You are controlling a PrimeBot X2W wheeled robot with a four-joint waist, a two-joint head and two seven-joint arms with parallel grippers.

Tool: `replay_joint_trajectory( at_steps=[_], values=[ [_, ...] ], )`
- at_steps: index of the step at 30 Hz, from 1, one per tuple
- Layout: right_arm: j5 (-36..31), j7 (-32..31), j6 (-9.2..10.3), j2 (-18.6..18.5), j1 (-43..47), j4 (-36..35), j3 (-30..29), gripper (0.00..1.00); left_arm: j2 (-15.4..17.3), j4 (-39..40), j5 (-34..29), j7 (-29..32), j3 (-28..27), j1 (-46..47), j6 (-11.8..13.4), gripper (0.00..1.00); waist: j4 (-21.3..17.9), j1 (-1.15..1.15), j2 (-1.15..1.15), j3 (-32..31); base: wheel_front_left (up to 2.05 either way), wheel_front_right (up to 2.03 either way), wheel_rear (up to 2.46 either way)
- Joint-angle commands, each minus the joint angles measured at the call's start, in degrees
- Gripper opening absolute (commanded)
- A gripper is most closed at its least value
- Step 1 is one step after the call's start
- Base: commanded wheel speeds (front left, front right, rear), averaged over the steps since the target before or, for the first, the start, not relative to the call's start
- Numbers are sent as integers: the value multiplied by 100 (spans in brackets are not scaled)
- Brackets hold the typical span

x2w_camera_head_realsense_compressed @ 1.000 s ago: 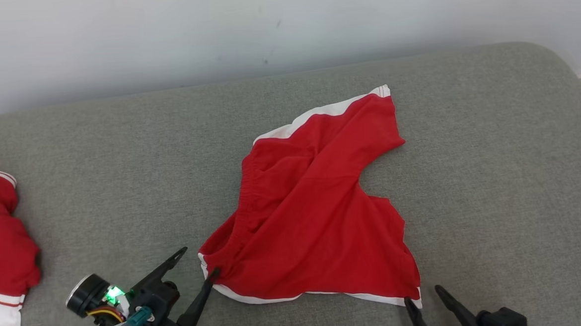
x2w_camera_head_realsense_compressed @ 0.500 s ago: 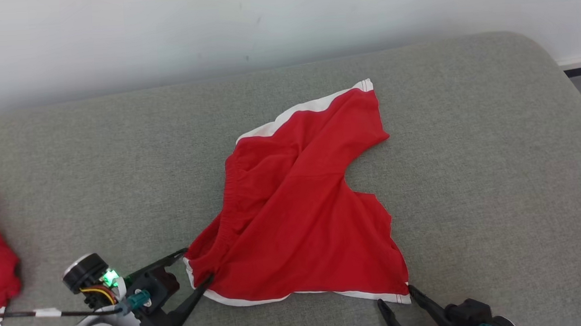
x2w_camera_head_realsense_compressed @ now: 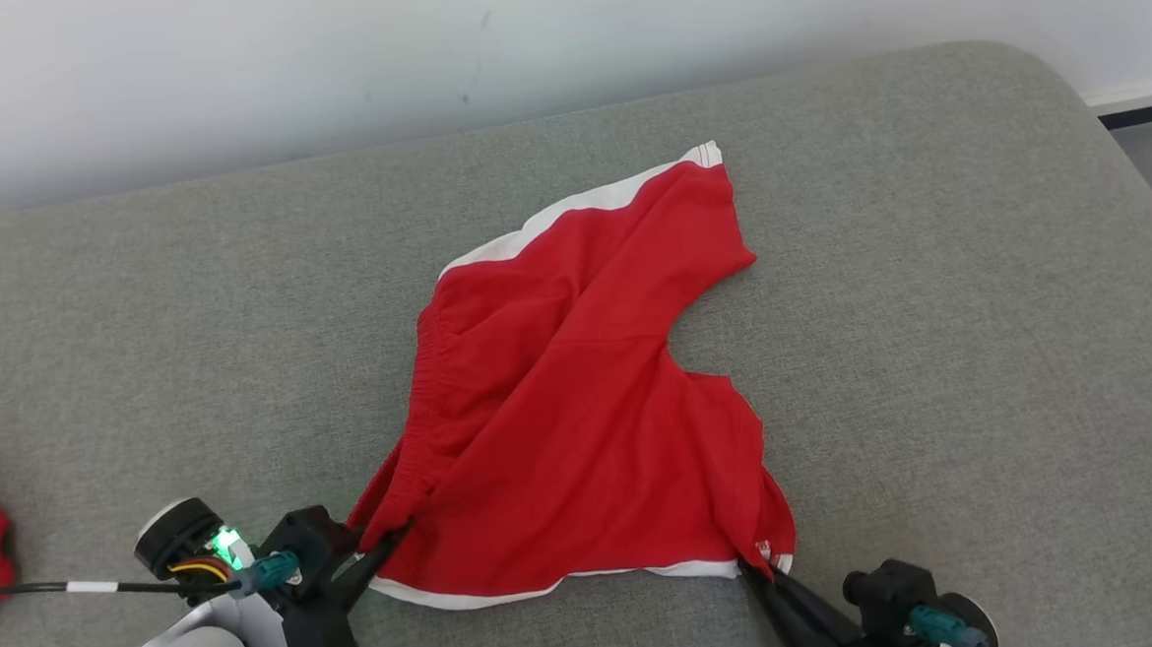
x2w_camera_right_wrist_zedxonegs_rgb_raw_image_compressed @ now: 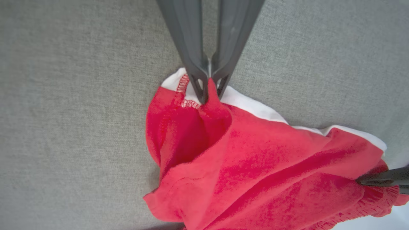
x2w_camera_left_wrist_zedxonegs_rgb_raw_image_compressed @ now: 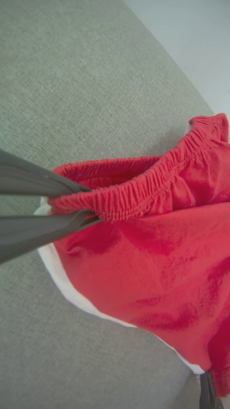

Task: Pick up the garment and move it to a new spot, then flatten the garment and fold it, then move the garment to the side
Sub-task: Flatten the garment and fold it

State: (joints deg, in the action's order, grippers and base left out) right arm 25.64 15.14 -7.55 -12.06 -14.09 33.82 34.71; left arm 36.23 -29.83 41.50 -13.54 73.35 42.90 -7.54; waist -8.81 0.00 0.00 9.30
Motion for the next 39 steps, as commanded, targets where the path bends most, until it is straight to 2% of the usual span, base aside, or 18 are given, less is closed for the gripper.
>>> replay_joint_trajectory(
  at_steps=[1,5,9,17,23,28,34,39],
  values=[
    [24,1,13,-58,-8,-125,-66,0,74,52,133,-46,4,61,14,0,41,0,0,-34,0,0,0],
    [-44,0,13,-170,30,-585,-368,0,208,235,743,-127,0,204,14,0,115,0,0,-94,0,0,0],
    [-45,0,13,-310,-127,-1112,-670,0,313,340,1059,-159,-29,392,15,0,173,0,0,-142,0,0,0],
    [72,0,13,-655,-846,-1493,-878,0,219,393,1668,-166,-689,887,15,0,269,0,0,-65,0,0,0],
    [399,-2,13,-919,-1992,-1302,-934,0,-301,-53,2137,-88,-1414,1749,116,0,447,0,0,302,0,0,0],
    [777,-167,13,-1133,-3482,-996,-917,0,-821,-422,2247,208,-1726,2931,174,0,577,0,0,907,0,0,0],
    [1206,-587,13,-1325,-5470,-525,-895,0,-1257,-881,1974,531,-1796,4487,98,0,651,0,0,1759,0,0,0],
    [1395,-861,13,-1325,-6989,105,-1010,0,-1551,-1361,1892,562,-1958,5729,57,0,686,0,0,2356,0,0,0]
  ],
)
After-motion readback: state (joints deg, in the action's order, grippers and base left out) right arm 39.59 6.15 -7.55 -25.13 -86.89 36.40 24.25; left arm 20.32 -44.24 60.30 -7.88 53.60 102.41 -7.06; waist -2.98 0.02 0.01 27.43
